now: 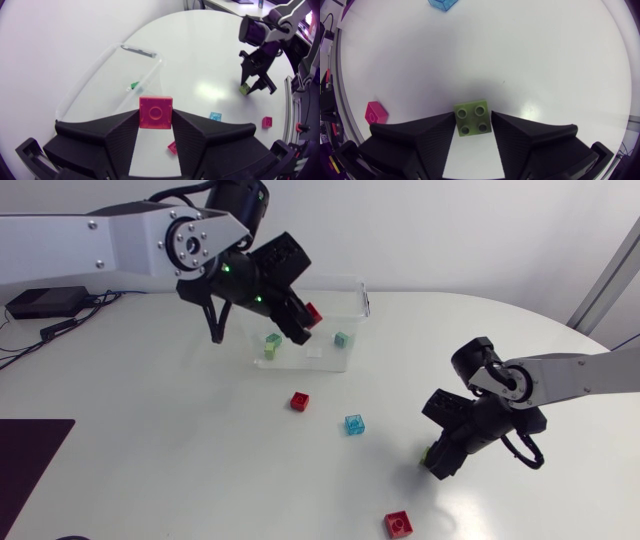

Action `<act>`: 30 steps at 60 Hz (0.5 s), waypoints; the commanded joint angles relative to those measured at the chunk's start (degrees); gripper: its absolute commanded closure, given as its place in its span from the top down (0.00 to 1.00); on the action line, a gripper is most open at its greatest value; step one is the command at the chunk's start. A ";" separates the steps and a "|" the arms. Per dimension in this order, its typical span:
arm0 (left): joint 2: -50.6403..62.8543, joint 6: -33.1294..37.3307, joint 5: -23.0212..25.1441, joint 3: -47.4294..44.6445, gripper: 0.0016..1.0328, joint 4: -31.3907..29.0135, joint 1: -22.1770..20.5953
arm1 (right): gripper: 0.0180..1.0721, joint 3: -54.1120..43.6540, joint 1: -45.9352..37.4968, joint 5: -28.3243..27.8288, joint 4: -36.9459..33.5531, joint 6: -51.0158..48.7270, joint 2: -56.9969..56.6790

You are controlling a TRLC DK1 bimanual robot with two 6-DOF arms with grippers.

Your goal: Place the duplo bricks in the container

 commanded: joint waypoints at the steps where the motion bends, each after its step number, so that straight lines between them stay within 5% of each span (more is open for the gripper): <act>1: 2.20 -3.41 -0.53 2.72 0.39 1.39 1.17 | 0.18 -1.06 0.24 0.22 -0.06 -1.29 0.74; 30: 12.84 -10.71 -7.04 11.60 0.39 10.01 5.31 | 0.15 4.39 4.20 -0.83 -8.50 4.16 -11.48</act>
